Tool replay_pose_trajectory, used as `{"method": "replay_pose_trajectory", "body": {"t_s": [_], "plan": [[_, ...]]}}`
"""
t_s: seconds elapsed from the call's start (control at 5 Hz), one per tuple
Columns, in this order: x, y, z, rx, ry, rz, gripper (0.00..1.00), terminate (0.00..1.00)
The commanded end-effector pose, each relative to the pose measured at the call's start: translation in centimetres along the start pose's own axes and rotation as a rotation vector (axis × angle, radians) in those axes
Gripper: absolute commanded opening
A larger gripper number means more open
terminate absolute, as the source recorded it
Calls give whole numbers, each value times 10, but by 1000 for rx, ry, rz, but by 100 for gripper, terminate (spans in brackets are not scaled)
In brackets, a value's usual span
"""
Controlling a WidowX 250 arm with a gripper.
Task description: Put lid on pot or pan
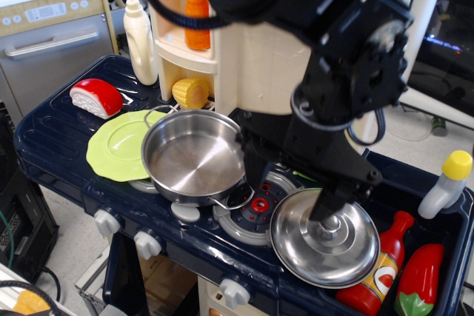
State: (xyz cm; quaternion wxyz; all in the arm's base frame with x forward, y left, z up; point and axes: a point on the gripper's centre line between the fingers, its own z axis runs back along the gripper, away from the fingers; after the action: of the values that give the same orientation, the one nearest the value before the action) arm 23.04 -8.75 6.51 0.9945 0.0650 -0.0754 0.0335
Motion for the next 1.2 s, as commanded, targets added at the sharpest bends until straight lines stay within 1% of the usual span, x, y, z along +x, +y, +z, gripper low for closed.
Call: {"method": "replay_pose_trajectory", "body": {"t_s": [0.0,0.2,0.4,0.6,0.8,1.0], "plan": [[-1,-18,-12,-62,-37,42,100,0],[-2,-27,-19,-73,-56,37,100,0],[3,-32,-20,-75,-55,22,100,0],[8,-33,-25,-88,-54,17,100,0],[14,-23,-37,-92,-72,-11,0,0],[19,-19,-38,-95,-72,-16,0,0]]}}
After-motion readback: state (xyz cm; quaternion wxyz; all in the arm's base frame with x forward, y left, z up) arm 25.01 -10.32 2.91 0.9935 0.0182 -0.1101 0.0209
